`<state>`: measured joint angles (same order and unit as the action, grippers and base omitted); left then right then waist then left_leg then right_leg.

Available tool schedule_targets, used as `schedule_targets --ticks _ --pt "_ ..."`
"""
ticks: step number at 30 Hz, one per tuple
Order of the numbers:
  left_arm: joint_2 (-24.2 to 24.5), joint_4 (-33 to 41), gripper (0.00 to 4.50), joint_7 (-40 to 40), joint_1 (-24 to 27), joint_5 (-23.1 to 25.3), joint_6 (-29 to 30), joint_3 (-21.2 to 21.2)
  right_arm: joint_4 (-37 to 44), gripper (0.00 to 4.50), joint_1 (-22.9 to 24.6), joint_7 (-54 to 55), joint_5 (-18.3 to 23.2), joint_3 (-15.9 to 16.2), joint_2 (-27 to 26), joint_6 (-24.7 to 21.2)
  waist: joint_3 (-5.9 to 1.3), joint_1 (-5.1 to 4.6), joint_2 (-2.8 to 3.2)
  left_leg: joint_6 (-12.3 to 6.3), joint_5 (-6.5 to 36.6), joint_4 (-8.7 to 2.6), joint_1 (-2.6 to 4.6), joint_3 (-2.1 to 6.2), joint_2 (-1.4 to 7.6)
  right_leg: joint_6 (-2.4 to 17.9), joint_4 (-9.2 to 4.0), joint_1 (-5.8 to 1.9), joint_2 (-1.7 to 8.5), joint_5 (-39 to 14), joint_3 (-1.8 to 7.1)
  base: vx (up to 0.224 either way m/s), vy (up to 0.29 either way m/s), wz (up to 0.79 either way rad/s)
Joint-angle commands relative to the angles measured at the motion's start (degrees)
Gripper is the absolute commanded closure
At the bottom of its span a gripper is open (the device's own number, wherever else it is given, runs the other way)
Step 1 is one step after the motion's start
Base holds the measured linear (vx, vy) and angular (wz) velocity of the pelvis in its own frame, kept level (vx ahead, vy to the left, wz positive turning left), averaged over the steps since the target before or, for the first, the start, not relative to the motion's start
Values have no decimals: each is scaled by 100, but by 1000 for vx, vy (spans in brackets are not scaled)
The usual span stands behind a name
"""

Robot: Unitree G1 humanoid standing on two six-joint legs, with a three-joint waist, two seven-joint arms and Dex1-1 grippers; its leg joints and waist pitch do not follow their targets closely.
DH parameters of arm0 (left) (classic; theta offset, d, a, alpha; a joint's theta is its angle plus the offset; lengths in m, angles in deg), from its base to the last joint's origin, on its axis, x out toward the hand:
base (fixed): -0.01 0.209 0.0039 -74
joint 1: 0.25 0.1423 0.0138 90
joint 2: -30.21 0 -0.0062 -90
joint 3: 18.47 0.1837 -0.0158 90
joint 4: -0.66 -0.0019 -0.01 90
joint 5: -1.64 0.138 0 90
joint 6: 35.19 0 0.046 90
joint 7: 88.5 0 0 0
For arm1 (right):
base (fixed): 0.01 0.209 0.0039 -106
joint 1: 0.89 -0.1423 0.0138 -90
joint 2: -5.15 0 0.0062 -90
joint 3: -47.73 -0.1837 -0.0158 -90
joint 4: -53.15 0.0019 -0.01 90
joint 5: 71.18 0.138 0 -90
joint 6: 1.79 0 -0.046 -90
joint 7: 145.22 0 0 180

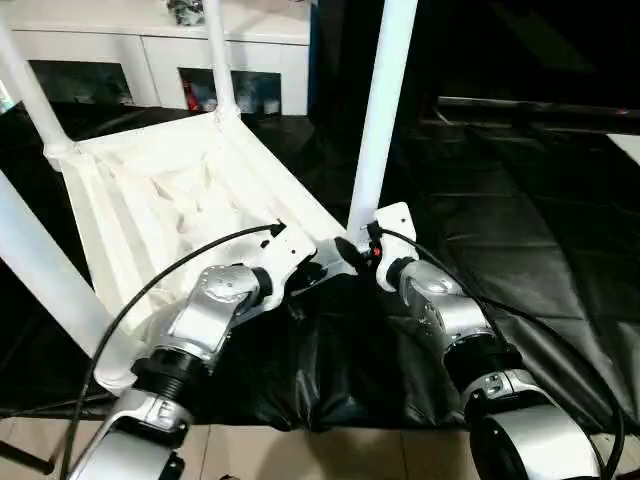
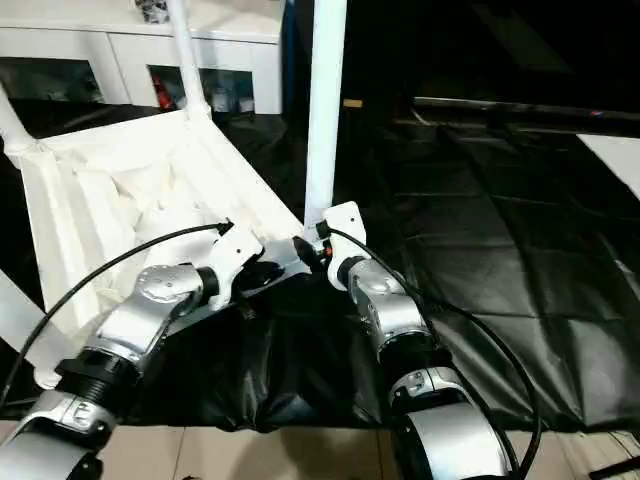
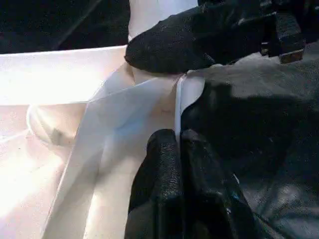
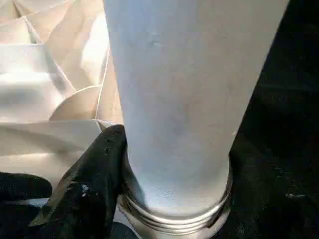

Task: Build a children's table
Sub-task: Rotate leg to tighten

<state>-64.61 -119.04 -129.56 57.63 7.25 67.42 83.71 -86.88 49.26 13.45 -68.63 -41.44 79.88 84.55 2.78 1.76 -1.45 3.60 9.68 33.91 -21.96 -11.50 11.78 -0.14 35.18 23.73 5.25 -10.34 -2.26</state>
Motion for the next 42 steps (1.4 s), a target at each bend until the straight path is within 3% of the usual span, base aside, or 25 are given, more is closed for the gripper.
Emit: schedule_targets --ticks 1,6,9,10,12,18,22,23,25,35,36,38,40,41,42 --pt "-381 2 450 -13 -102 -203 -246 140 19 108 -120 -485 10 331 -416 149 -398 1 -27 -179 1127 -370 95 46 102 1180 -385 -255 204 -831 171 0 0 0" --pt "-155 219 450 -508 106 -381 -415 139 172 59 -115 -1013 77 352 -79 199 -388 3 -16 -246 1234 -373 103 44 119 1250 -394 -263 206 -906 163 0 0 0" --pt "66 463 450 -887 275 -535 -458 124 444 18 -30 -1626 52 534 248 115 -380 -5 -20 -248 1255 -376 101 42 123 1255 -396 -255 206 -966 165 0 0 0" --pt "165 554 450 -1051 345 -574 -488 133 606 12 36 -2019 52 649 417 83 -393 19 -23 -268 1217 -372 95 55 130 1257 -384 -290 212 -908 156 0 0 0" --pt "296 654 450 -1272 432 -621 -534 148 816 12 123 -2566 73 790 647 28 -382 26 -3 -321 1198 -369 105 42 138 1302 -372 -251 198 -758 164 0 0 0" --pt "745 914 450 -2109 596 -838 -520 142 1200 12 278 -4338 187 1084 1459 1 -366 73 -14 -238 1430 -388 124 48 150 1301 -391 -255 205 -1047 159 0 0 0" --pt "933 1013 450 -2471 621 -930 -500 221 1311 12 267 -4841 255 1179 1745 -100 -373 120 -24 -293 1215 -374 109 41 155 1371 -347 -270 201 -808 154 0 0 0" --pt "998 1032 450 -2582 622 -961 -519 238 1374 36 272 -5006 248 1232 1855 -134 -374 125 -20 -301 1193 -367 115 33 154 1394 -345 -264 198 -773 156 0 0 0" --pt "1039 1039 450 -2683 614 -1006 -506 222 1414 44 278 -5128 200 1280 1941 -112 -377 151 -23 -327 1137 -357 123 24 154 1445 -340 -258 199 -710 155 0 0 0" --pt "1127 950 450 -2744 584 -991 -588 202 1517 131 368 -5194 17 1414 2097 -21 -376 149 -82 -251 1175 -363 125 32 152 1325 -352 -255 207 -925 165 0 0 0" --pt "1133 932 450 -2742 584 -994 -604 200 1517 135 379 -5183 -6 1441 2102 -3 -374 154 -38 -239 1177 -365 132 36 153 1335 -351 -249 209 -914 166 0 0 0" --pt "1144 895 450 -2725 597 -971 -644 206 1516 159 421 -5145 -67 1494 2107 57 -378 148 -81 -243 1180 -361 127 29 150 1345 -353 -254 201 -872 163 0 0 0" --pt "1146 912 450 -2718 613 -971 -635 203 1552 175 482 -5119 -63 1501 2084 36 -367 151 -75 -231 1216 -368 128 33 151 1329 -358 -250 201 -939 164 0 0 0" --pt "1149 928 450 -2716 619 -980 -622 196 1571 187 510 -5109 -55 1508 2074 26 -371 148 -118 -228 1224 -367 124 33 150 1305 -362 -256 202 -988 163 0 0 0" --pt "1158 946 450 -2716 627 -991 -609 186 1593 194 540 -5097 -44 1523 2064 15 -370 157 -101 -224 1232 -369 129 37 152 1301 -358 -253 208 -1014 164 0 0 0"
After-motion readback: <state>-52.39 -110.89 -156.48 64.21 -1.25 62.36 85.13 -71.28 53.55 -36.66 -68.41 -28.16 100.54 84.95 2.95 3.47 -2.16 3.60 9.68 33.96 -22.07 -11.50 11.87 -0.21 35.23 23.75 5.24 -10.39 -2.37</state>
